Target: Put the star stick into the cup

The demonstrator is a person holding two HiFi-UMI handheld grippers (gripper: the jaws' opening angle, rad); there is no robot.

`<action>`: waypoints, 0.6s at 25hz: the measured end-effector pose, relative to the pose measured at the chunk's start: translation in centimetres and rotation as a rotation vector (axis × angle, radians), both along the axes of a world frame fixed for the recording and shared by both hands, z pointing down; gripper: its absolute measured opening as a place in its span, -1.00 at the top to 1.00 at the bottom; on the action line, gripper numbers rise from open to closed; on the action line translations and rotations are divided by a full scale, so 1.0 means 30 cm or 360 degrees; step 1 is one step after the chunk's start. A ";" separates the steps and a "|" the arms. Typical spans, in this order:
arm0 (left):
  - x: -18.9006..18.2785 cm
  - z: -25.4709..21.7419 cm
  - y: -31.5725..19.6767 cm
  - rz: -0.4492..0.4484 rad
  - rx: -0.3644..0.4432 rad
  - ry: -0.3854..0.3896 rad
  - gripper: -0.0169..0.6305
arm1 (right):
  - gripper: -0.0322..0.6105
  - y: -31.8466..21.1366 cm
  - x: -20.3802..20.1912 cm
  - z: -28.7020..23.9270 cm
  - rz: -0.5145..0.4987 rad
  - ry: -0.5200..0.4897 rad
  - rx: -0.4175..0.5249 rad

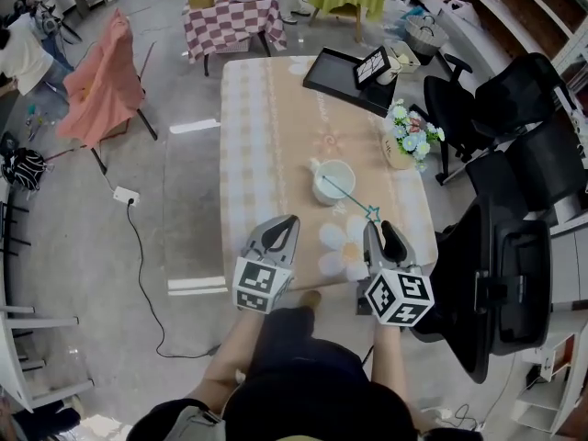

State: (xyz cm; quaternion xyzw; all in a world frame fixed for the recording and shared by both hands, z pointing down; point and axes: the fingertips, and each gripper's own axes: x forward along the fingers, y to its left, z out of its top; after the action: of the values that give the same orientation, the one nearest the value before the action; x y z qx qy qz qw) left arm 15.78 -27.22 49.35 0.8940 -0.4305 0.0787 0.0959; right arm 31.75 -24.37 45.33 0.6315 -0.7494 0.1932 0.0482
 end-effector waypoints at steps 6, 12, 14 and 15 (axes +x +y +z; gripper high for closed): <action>0.044 -0.013 0.015 0.0079 -0.0011 0.0031 0.91 | 0.49 0.038 0.019 -0.004 0.0040 -0.0015 0.0014; 0.077 -0.031 0.031 0.0157 -0.0009 0.0056 0.91 | 0.55 0.068 0.049 0.003 0.0125 -0.0037 0.0028; 0.089 -0.040 0.039 0.0183 -0.0013 0.0072 0.91 | 0.61 0.077 0.058 0.009 0.0154 -0.0039 0.0031; 0.095 -0.047 0.043 0.0196 -0.0019 0.0089 0.91 | 0.63 0.081 0.062 0.014 0.0171 -0.0042 0.0032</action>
State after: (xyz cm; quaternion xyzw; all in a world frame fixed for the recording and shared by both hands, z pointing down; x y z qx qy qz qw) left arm 18.62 -25.94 47.95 0.9200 -0.3715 0.0620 0.1083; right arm 33.62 -21.94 45.76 0.6687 -0.7168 0.1964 0.0217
